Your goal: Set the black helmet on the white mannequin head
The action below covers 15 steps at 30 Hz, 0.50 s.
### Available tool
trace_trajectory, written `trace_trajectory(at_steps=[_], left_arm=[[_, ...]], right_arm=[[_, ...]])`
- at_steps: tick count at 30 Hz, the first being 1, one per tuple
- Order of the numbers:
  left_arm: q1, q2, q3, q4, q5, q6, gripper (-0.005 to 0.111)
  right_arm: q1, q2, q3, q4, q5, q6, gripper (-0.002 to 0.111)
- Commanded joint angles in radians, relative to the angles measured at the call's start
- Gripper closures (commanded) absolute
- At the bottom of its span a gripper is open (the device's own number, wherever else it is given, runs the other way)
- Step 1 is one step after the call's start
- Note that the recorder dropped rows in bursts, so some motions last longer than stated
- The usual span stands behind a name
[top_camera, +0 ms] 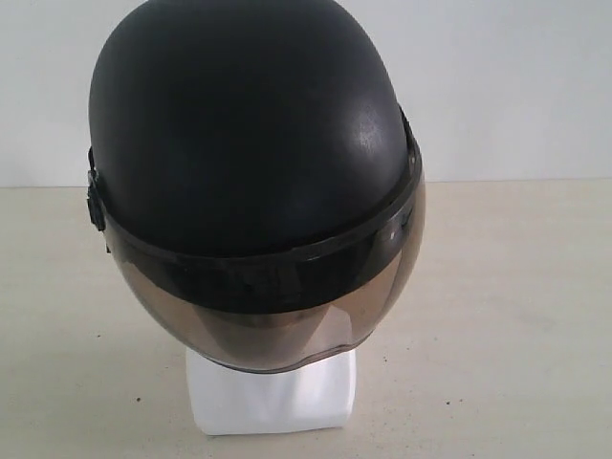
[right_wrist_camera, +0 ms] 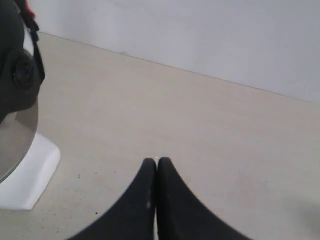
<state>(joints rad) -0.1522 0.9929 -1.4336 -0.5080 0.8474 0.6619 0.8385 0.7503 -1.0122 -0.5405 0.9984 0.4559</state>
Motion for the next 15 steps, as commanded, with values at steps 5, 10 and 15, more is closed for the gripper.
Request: trace_trajectory(at_steps=[5,10,15], left_arm=[[-0.007,-0.186,0.298,0.012,-0.015,-0.066,0.102],[-0.007,-0.252,0.494,-0.043,-0.084,-0.085,0.102],[-0.007,-0.285,0.637,-0.095,-0.217,-0.085,0.102]], right_arm=[[-0.003,-0.063,0.257,0.047,-0.248,0.04,0.108],[-0.003,-0.03,0.332,-0.06,-0.491,0.142,0.108],[-0.003,0.055,0.311,-0.414,-0.502,0.471,0.108]])
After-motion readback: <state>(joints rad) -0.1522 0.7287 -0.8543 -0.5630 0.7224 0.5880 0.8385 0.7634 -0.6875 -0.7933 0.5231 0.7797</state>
